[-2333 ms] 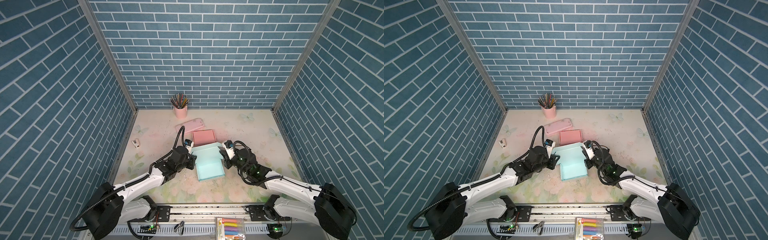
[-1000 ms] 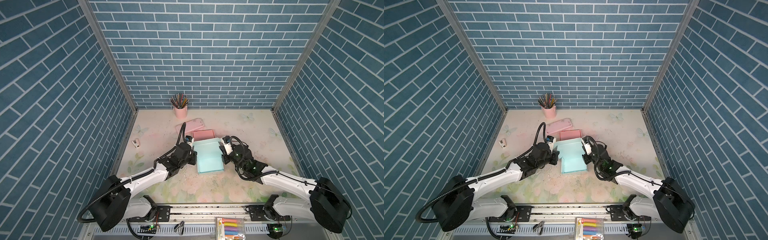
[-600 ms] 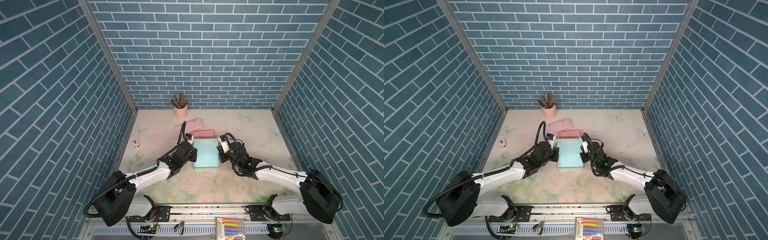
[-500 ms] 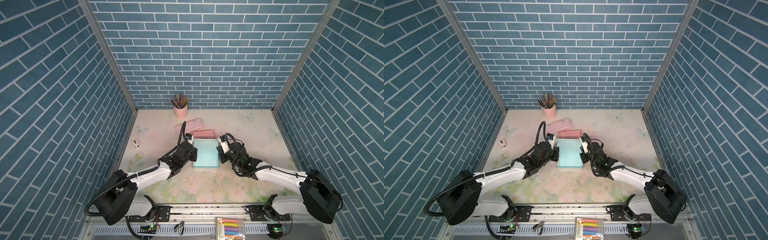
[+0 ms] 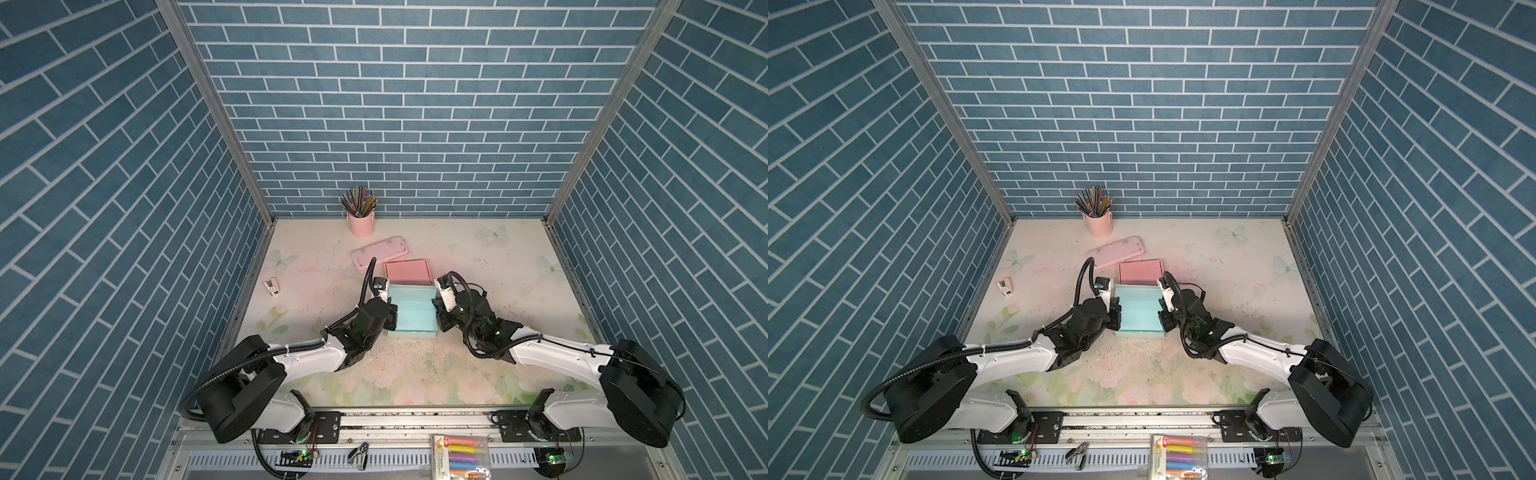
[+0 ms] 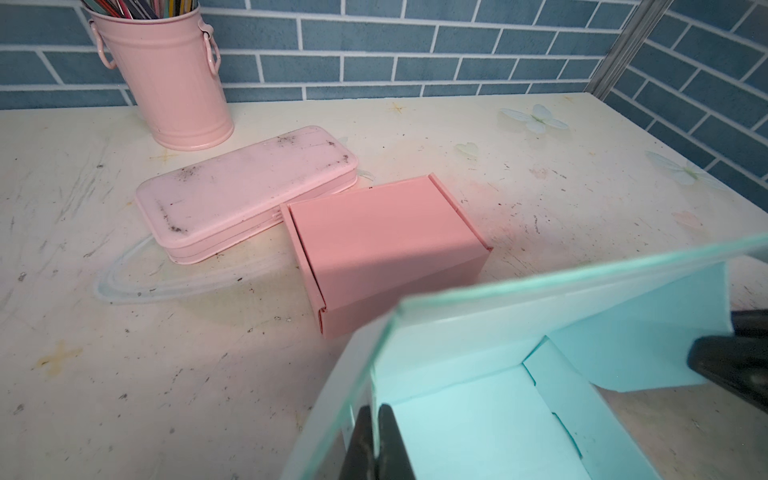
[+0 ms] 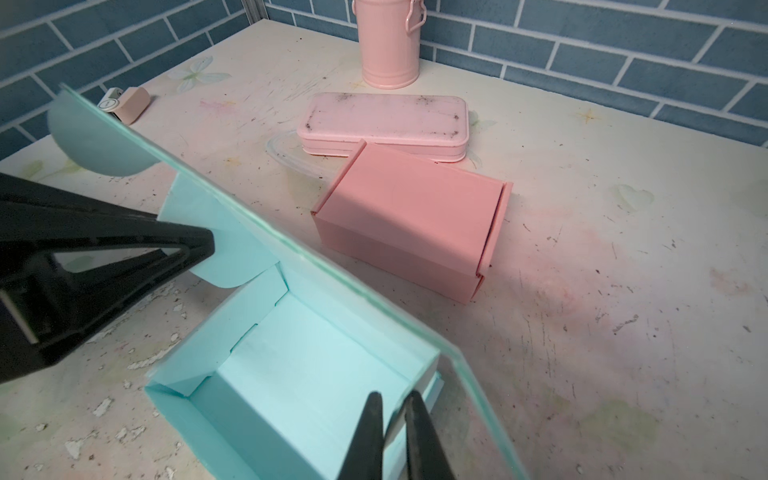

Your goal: Fold the paper box

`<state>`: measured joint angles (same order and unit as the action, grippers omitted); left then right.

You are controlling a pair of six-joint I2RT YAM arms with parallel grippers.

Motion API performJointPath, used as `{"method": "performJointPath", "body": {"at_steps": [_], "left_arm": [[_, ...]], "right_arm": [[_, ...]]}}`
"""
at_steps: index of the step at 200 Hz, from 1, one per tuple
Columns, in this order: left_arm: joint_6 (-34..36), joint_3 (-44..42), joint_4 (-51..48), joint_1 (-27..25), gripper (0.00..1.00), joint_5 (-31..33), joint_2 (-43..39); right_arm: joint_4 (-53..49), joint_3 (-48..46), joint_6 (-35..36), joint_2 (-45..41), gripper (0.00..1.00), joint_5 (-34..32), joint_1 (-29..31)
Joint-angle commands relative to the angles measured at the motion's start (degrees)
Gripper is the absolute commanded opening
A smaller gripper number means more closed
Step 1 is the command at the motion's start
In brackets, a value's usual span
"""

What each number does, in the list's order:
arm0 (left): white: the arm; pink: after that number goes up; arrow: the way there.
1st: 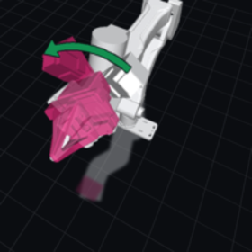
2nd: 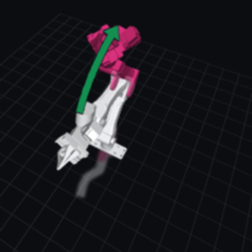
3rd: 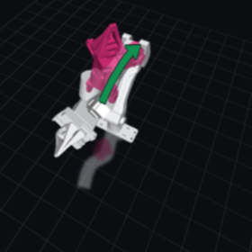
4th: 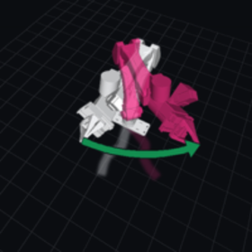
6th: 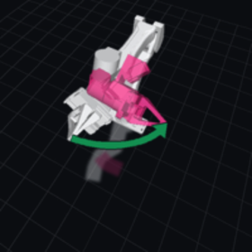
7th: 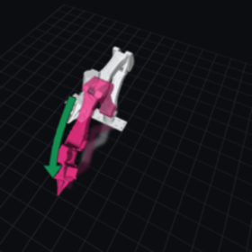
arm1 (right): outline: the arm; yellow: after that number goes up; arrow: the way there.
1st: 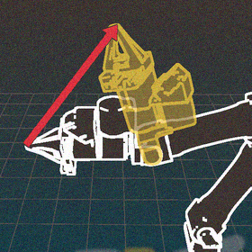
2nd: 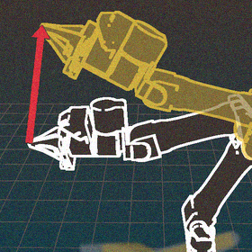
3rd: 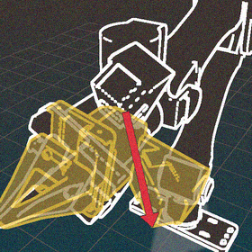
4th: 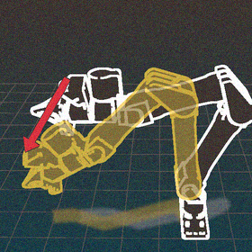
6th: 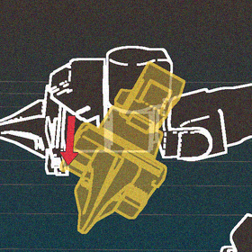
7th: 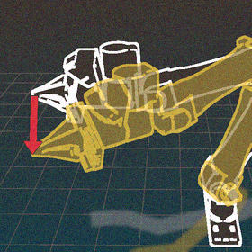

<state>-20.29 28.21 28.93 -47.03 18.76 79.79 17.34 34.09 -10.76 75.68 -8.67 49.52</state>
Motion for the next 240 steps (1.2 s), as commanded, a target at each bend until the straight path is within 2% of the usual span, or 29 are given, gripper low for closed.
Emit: {"method": "performJointPath", "body": {"at_steps": [1,88,240], "left_arm": [[-0.36,-1.27,6.55,-2.8,0.03,-5.39,0.81],[-1.23,-5.41,10.46,-7.1,0.04,-0.01,1.6],[-3.97,-10.03,15.4,-11.57,0.05,4.59,4.74]], "right_arm": [[-0.51,-1.31,-1.36,-1.53,0.13,3.42,2.49],[-2.52,-3.9,-1.55,-4.44,0.12,3.04,3.25],[-6.8,-7.14,-4.21,-8.82,0.12,0.78,4.74]]}}
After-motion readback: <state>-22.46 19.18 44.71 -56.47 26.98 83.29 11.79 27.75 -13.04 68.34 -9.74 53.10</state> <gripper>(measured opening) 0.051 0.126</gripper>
